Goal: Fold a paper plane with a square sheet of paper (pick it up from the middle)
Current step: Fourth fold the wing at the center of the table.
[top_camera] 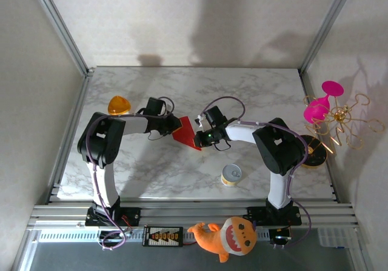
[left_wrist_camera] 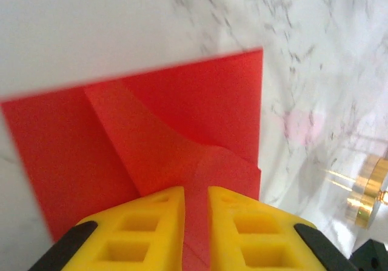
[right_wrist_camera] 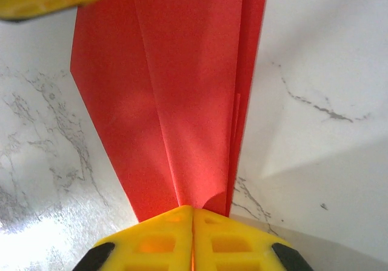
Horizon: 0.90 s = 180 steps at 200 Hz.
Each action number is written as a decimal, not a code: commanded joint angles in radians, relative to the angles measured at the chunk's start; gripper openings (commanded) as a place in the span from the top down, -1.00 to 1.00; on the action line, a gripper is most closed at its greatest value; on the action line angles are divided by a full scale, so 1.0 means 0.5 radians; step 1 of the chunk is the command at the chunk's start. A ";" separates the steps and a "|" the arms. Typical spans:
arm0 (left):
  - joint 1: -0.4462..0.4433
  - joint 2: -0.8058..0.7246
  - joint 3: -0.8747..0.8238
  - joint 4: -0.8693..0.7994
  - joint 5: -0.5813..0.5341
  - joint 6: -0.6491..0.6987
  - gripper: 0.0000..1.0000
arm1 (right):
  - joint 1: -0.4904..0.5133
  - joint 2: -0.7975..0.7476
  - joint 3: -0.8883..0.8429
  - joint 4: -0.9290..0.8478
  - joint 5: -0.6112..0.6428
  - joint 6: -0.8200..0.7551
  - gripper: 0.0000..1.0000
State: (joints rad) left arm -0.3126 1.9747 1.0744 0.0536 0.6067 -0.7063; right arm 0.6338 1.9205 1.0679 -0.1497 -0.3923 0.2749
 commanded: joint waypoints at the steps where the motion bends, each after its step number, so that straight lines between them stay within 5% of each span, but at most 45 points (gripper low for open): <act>1: 0.121 0.088 0.107 -0.132 -0.269 0.158 0.63 | 0.012 0.166 -0.157 -0.387 0.308 -0.052 0.82; 98: 0.205 0.106 0.483 -0.451 -0.470 0.416 0.63 | 0.012 0.144 -0.157 -0.372 0.306 -0.032 0.82; 180: -0.052 -0.351 -0.017 -0.011 -0.250 0.013 0.63 | 0.012 0.178 -0.106 -0.371 0.271 -0.013 0.82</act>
State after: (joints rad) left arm -0.2787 1.8057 1.1400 -0.0280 0.4488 -0.6197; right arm 0.6338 1.9167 1.0653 -0.1463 -0.3885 0.2733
